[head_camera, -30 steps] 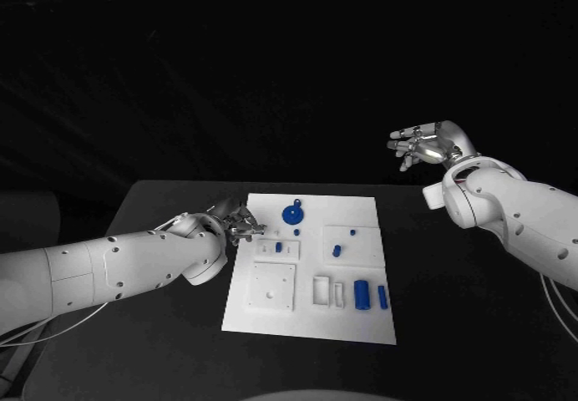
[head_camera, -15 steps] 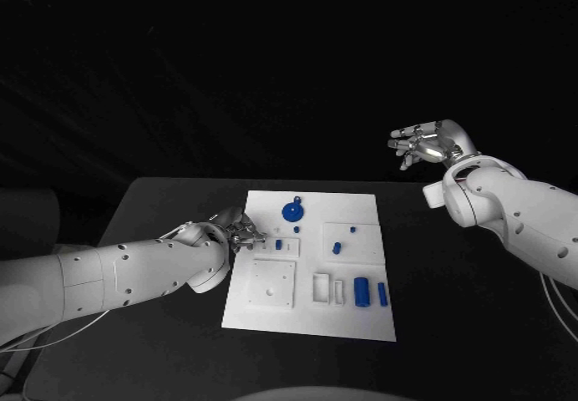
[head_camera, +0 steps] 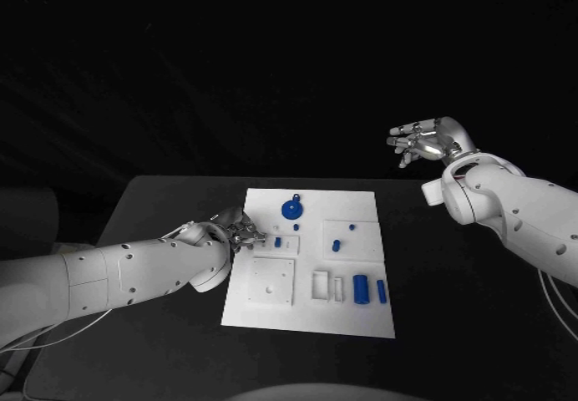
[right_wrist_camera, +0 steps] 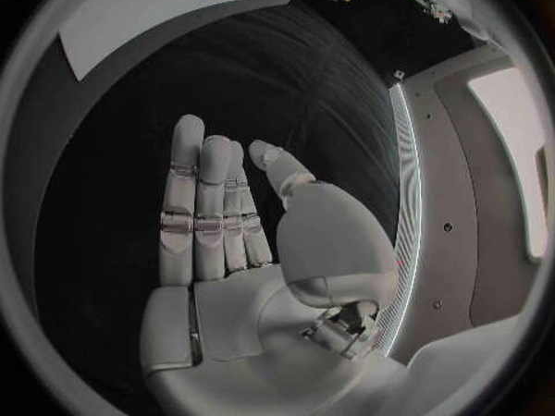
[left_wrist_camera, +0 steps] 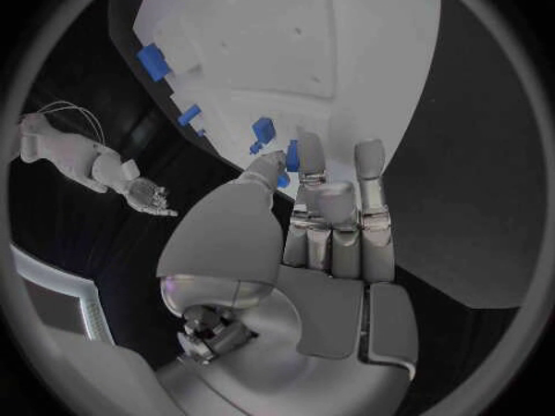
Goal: Assemble the parts on the task board
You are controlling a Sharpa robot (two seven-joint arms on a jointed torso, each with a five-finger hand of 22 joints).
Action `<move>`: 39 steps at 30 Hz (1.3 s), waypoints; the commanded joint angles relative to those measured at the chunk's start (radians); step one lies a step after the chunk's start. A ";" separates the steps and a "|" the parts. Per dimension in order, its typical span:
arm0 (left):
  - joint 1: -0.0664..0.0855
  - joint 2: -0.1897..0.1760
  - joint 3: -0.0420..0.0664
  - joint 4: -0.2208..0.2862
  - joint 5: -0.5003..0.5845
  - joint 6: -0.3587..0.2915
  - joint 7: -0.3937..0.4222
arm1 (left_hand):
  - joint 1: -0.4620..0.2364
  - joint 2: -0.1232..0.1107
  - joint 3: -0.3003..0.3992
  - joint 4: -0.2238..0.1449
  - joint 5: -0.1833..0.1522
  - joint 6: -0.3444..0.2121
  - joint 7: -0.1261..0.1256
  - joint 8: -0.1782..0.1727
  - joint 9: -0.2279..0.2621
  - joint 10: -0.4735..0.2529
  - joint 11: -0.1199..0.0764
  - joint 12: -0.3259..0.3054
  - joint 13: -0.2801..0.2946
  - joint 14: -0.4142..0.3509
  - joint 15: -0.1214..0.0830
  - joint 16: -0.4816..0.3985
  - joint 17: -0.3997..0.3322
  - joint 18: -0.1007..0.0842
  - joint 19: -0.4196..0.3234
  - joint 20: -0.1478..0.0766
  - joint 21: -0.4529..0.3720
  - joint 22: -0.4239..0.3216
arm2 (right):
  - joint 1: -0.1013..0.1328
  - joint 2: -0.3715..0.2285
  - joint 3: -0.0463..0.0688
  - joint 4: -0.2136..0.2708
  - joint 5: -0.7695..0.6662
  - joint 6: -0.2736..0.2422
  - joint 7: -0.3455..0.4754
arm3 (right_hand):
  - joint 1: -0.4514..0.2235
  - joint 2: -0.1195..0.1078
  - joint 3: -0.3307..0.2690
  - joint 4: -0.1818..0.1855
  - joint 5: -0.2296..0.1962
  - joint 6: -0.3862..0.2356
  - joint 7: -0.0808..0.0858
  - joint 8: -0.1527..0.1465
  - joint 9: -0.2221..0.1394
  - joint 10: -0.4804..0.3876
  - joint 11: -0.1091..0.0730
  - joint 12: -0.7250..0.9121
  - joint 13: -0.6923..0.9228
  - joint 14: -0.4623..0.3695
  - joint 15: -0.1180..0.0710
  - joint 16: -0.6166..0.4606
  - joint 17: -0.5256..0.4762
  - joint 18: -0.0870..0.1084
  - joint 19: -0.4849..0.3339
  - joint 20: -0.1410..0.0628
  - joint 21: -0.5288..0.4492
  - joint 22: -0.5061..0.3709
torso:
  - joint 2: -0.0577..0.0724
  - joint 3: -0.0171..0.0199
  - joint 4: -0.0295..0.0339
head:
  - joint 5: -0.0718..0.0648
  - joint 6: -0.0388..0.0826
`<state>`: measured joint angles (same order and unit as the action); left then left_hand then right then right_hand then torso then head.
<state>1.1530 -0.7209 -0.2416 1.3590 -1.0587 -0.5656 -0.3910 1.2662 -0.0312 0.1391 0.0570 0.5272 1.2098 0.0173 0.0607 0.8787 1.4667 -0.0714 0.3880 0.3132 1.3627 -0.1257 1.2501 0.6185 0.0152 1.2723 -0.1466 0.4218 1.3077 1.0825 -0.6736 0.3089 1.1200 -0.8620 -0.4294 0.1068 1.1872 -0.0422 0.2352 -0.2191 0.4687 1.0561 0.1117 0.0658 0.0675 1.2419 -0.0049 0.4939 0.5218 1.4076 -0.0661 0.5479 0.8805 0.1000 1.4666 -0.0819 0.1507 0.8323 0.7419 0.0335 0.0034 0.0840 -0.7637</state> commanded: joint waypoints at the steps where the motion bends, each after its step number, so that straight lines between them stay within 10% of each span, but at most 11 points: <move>1: -0.001 0.004 0.000 -0.001 -0.014 0.029 -0.015 | 0.041 0.026 0.039 -0.038 -0.007 0.032 -0.027 0.006 -0.003 0.033 -0.004 0.001 0.001 0.004 0.001 -0.004 0.000 0.003 0.004 0.003 0.007 0.018 | -0.001 0.001 0.000 0.001 0.000 0.012 0.005 | -0.001 -0.008 -0.001 0.006 0.004 -0.006 0.000 -0.003 -0.001 -0.001 0.002 -0.001 0.000 0.008 0.001 -0.002 0.002 -0.007 0.026 -0.003 0.002 -0.001 | 0.000 0.0000 -0.0001 | -0.001 -0.003; 39: -0.001 0.021 0.001 -0.009 -0.093 0.078 -0.065 | 0.043 0.030 0.034 -0.047 -0.017 0.033 -0.026 0.007 -0.023 0.033 -0.003 -0.002 0.001 0.004 0.001 -0.009 0.001 0.004 0.004 0.003 0.008 0.018 | -0.001 0.001 0.000 0.001 0.001 0.014 0.006 | -0.001 -0.009 0.001 0.008 0.004 -0.006 0.000 -0.003 -0.001 -0.001 0.001 0.000 0.001 0.008 0.001 -0.002 0.002 -0.007 0.026 -0.003 0.004 -0.003 | 0.000 -0.0002 0.0006 | -0.008 -0.009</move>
<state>1.1527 -0.7023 -0.2406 1.3490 -1.1378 -0.5060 -0.4509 1.2724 -0.0328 0.1349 0.0528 0.5099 1.2099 0.0171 0.0609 0.8551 1.4668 -0.0677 0.3880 0.3128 1.3646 -0.1210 1.2462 0.6196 0.0152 1.2723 -0.1466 0.4257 1.3074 1.0822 -0.6733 0.3089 1.1198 -0.8616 -0.4286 0.1067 1.1871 -0.0422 0.2351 -0.2192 0.4686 1.0578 0.1101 0.0658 0.0675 1.2419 -0.0049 0.4938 0.5219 1.4076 -0.0661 0.5479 0.8815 0.1000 1.4667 -0.0819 0.1507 0.8307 0.7417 0.0335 0.0039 0.0768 -0.7727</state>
